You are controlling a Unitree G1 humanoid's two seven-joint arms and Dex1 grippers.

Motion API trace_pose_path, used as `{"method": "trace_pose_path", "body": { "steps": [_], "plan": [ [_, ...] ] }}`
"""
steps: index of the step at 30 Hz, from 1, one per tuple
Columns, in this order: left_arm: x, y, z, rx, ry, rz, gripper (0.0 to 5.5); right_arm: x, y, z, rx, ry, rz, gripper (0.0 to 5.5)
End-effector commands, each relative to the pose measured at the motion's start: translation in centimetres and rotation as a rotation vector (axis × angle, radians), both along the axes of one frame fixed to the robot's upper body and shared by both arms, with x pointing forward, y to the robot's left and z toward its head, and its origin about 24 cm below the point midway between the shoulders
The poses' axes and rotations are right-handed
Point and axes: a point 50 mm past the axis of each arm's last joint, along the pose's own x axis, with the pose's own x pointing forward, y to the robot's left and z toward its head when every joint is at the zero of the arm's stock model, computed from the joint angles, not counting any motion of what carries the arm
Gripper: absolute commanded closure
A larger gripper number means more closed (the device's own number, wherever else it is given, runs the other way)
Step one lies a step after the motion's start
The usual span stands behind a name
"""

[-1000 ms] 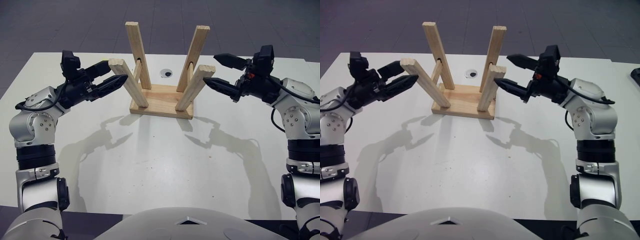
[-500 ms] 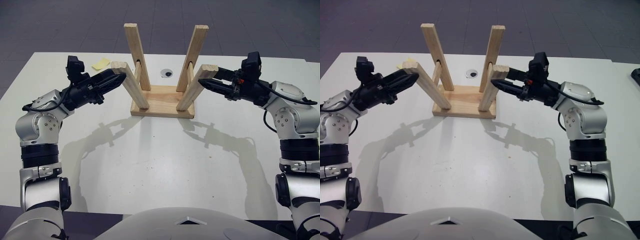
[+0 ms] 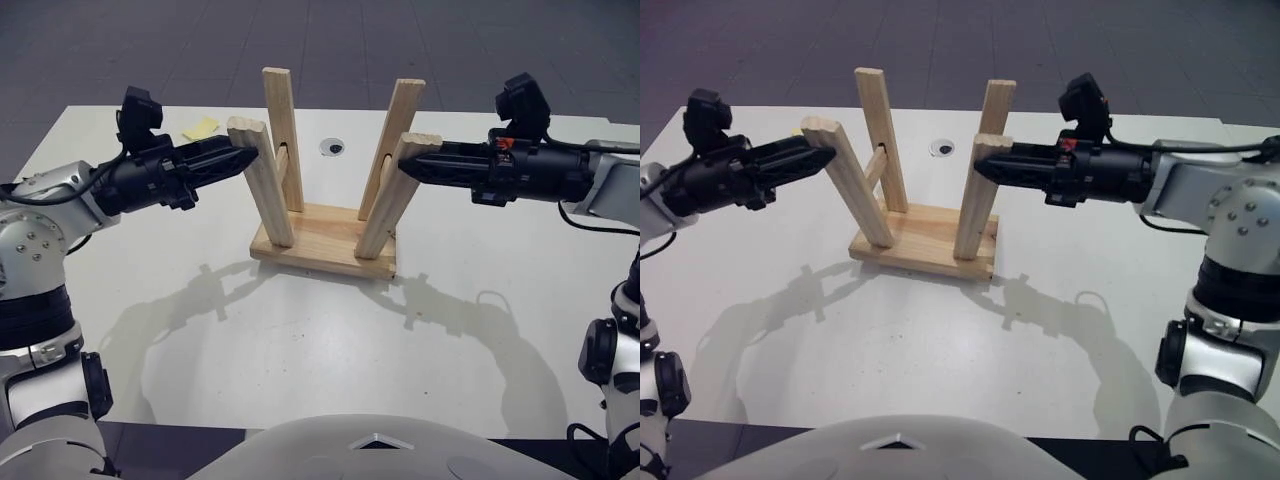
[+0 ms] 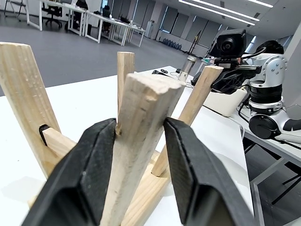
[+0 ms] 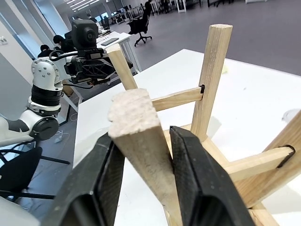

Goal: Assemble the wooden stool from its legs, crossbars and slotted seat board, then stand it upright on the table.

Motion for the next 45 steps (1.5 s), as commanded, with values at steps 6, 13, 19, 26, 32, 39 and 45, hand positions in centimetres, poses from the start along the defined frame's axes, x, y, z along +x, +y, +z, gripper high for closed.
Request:
{"method": "trace_pose_path", "body": {
  "steps": [6, 13, 19, 26, 32, 39, 45],
  "plan": [
    [3.1, -4.7, -2.1, 0.062, 0.510, -0.146, 3.89, 4.0, 3.0, 0.2, -0.064, 0.231, -0.064, 4.09],
    [5.9, -7.2, -3.7, 0.044, 0.614, -0.120, 3.89, 7.1, 4.7, -1.5, -0.095, 0.334, -0.167, 4.09],
    [8.9, -8.1, -6.1, 0.014, 0.631, -0.015, 3.89, 10.6, 5.8, -3.8, -0.089, 0.360, -0.287, 4.09],
    [10.7, -6.6, -9.5, 0.024, 0.634, 0.188, 3.91, 13.0, 8.4, -7.4, -0.116, 0.356, -0.402, 4.07],
    [11.2, -5.3, -10.3, -0.016, 0.638, 0.300, 3.91, 13.2, 9.0, -9.5, -0.155, 0.374, -0.466, 3.96],
    [11.6, -4.4, -9.5, -0.015, 0.584, 0.328, 3.46, 13.1, 8.0, -10.3, -0.163, 0.388, -0.482, 2.90],
    [12.0, -3.2, -8.5, -0.043, 0.529, 0.379, 2.50, 13.3, 7.3, -10.1, -0.142, 0.375, -0.500, 1.97]
  ]
}}
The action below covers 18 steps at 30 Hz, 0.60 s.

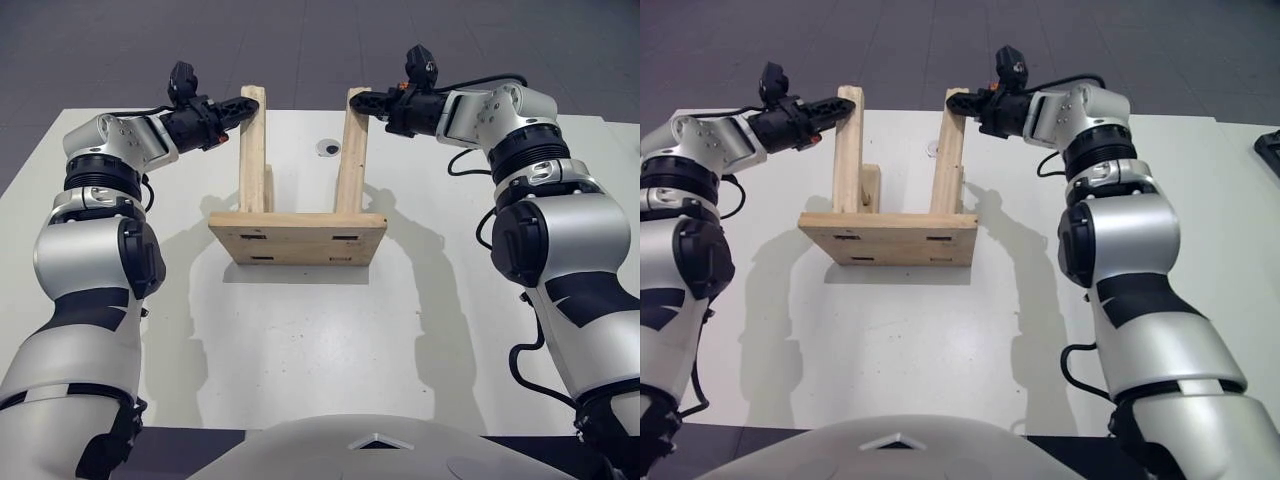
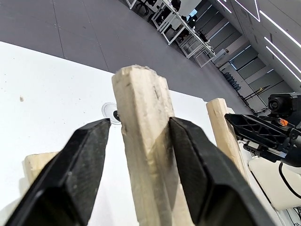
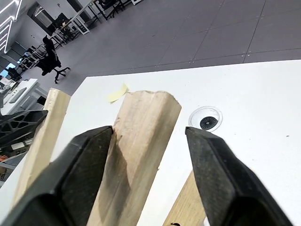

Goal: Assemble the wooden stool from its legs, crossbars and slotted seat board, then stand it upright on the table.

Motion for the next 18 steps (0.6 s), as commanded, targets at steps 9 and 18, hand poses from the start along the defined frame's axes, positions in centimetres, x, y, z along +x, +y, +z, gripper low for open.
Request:
{"method": "trace_pose_path", "body": {
  "steps": [9, 18],
  "plan": [
    [-0.1, -0.1, 0.4, -0.185, -0.010, 0.002, 1.14, -1.0, 0.4, -3.1, 0.055, 0.133, 0.035, 0.68],
    [-0.8, 3.2, 3.6, -0.335, -0.243, 0.021, 0.12, -0.6, -2.1, 1.1, 0.243, -0.081, 0.059, 0.10]
  ]
}}
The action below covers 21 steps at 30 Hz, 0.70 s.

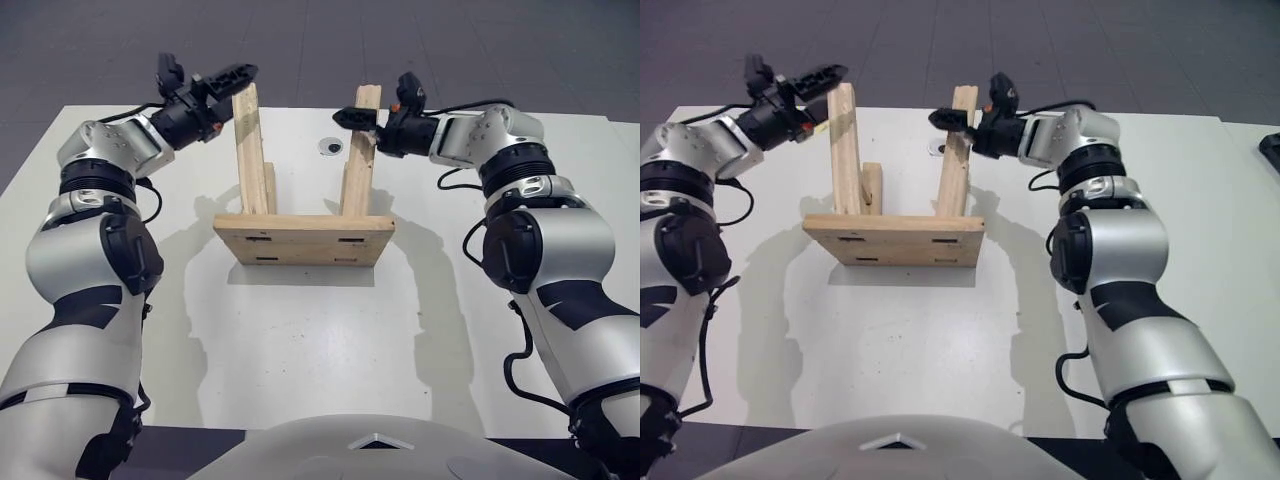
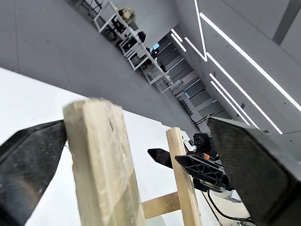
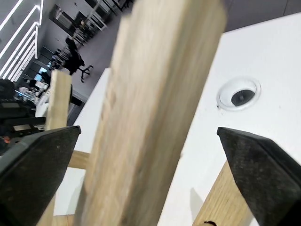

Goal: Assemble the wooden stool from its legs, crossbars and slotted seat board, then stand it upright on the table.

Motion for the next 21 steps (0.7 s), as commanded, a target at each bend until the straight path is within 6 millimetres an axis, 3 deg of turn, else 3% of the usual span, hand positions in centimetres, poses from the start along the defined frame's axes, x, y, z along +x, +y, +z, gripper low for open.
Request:
{"method": "trace_pose_path", "body": {
  "steps": [1, 4, 8, 11, 16, 18, 21],
  "plan": [
    [-0.4, 2.1, 1.2, -0.003, -0.088, 0.072, 0.12, 0.1, -2.0, 1.9, 0.049, -0.120, -0.033, 0.10],
    [-1.0, 4.1, 2.0, 0.046, -0.169, 0.139, 0.12, -0.2, -4.1, 3.5, 0.050, -0.218, -0.072, 0.10],
    [-3.2, 5.5, 5.6, 0.082, -0.412, 0.139, 0.12, -1.7, -6.5, 6.5, -0.058, -0.521, -0.157, 0.10],
    [-10.0, 3.1, 7.1, 0.356, -0.612, -0.108, 0.12, -6.5, -6.9, 8.2, -0.214, -0.799, -0.037, 0.10],
    [-16.9, 0.2, 3.8, 0.863, -0.541, -0.378, 0.12, -12.3, -8.3, 6.1, -0.389, -0.943, 0.022, 0.10],
    [-19.1, 0.1, 3.5, 0.887, -0.536, -0.480, 0.12, -14.1, -7.9, 4.0, -0.437, -0.887, 0.169, 0.10],
    [-19.6, 2.4, 2.6, 0.846, -0.499, -0.447, 0.12, -16.0, -8.1, 2.1, -0.439, -0.812, 0.311, 0.10]
  ]
}}
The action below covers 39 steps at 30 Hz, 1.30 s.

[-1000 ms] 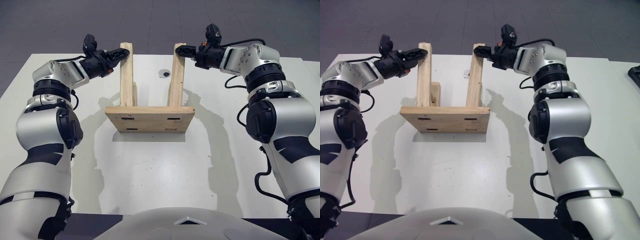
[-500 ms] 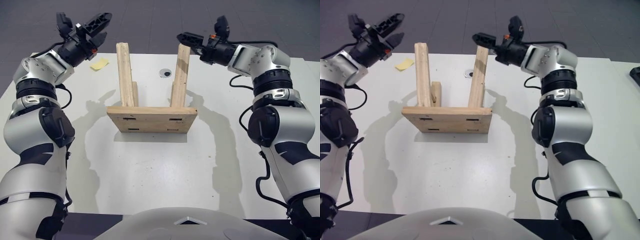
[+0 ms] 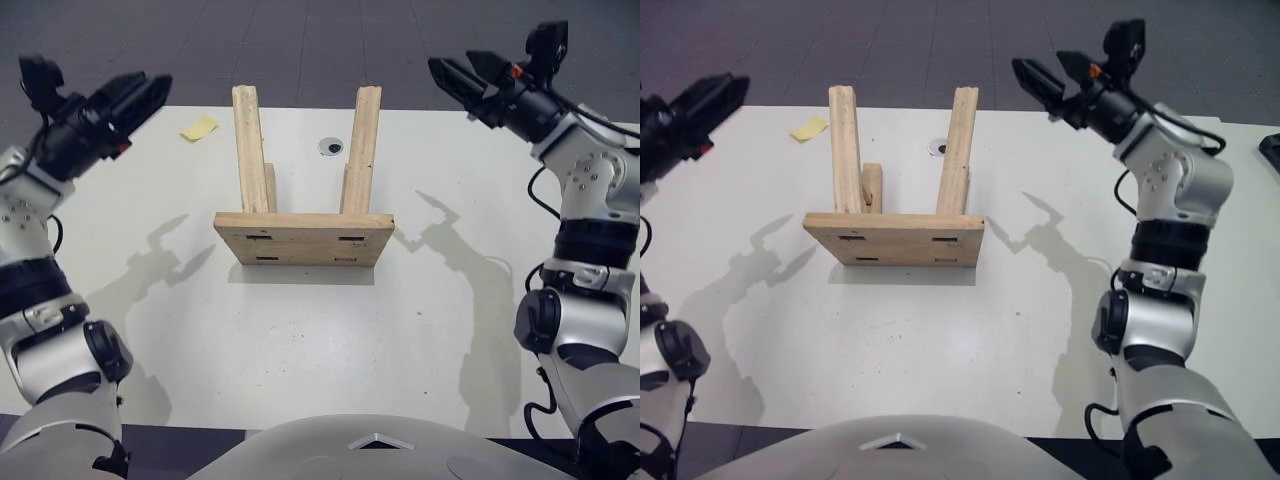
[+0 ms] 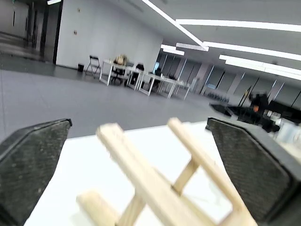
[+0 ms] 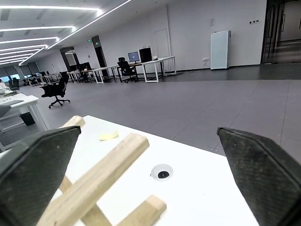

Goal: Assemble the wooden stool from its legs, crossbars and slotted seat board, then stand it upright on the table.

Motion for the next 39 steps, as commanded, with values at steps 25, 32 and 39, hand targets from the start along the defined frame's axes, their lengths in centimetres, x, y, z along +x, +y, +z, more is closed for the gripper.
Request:
{"method": "trace_pose_path", "body": {
  "steps": [25, 32, 39],
  "plan": [
    [-3.6, -3.8, -5.7, 0.279, 0.205, -0.297, 0.12, -8.0, 3.8, -6.3, -0.248, 0.089, 0.524, 0.10],
    [-3.5, -3.5, -6.2, 0.227, 0.225, -0.276, 0.31, -7.2, 4.2, -7.0, -0.234, 0.106, 0.534, 0.39],
    [-3.0, -3.7, -7.2, 0.202, 0.263, -0.283, 1.41, -6.9, 4.4, -7.6, -0.234, 0.127, 0.544, 1.49]
  ]
}}
